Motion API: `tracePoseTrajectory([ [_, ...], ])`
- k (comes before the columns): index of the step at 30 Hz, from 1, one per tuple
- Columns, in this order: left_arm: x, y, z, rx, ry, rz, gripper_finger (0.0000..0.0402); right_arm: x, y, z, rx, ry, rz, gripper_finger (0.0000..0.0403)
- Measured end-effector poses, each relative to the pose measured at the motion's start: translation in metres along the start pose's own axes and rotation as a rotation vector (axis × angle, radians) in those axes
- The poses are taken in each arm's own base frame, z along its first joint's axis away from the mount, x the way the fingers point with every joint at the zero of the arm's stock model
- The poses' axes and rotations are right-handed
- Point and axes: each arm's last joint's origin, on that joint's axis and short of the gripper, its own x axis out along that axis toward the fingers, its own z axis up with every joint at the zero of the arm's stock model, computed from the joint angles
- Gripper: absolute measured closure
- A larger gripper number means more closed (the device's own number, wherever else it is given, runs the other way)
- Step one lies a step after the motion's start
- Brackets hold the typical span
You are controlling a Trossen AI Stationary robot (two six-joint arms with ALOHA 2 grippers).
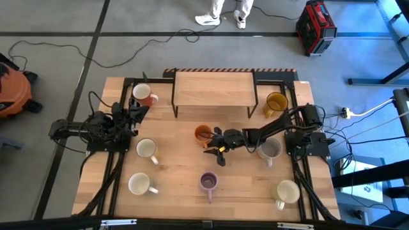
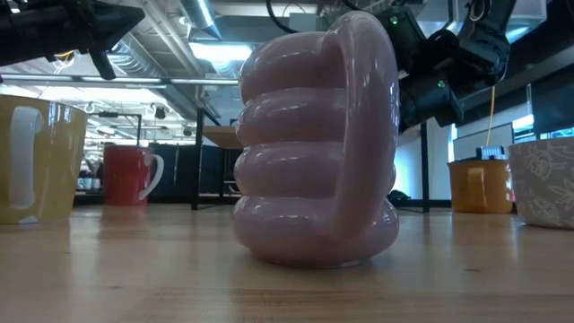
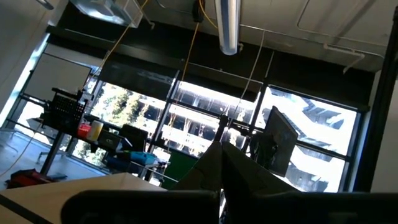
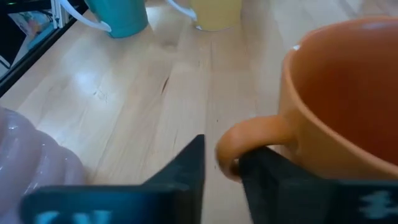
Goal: Place coffee mugs
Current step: Put the orange mug on the shelf
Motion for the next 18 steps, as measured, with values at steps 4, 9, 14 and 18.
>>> tracePoseTrajectory([
  [4, 0.0, 0.0, 0.0, 0.0, 0.0, 0.0, 0.0401, 0.0, 0.0, 0.001, -0.017, -0.007, 0.0, 0.0387],
  [9, 0.0, 0.0, 0.0, 0.001, 0.0, 0.0, 0.0401, 0.0, 0.0, 0.001, -0.027, -0.01, -0.025, 0.0378],
  [14, 0.0, 0.0, 0.0, 0.001, 0.001, -0.003, 0.0401, -0.005, 0.0, 0.008, -0.023, -0.024, -0.034, 0.0389],
  [18, 0.0, 0.0, 0.0, 0.002, 0.001, -0.006, 0.0401, -0.013, 0.002, 0.016, -0.05, -0.017, -0.043, 0.0392],
])
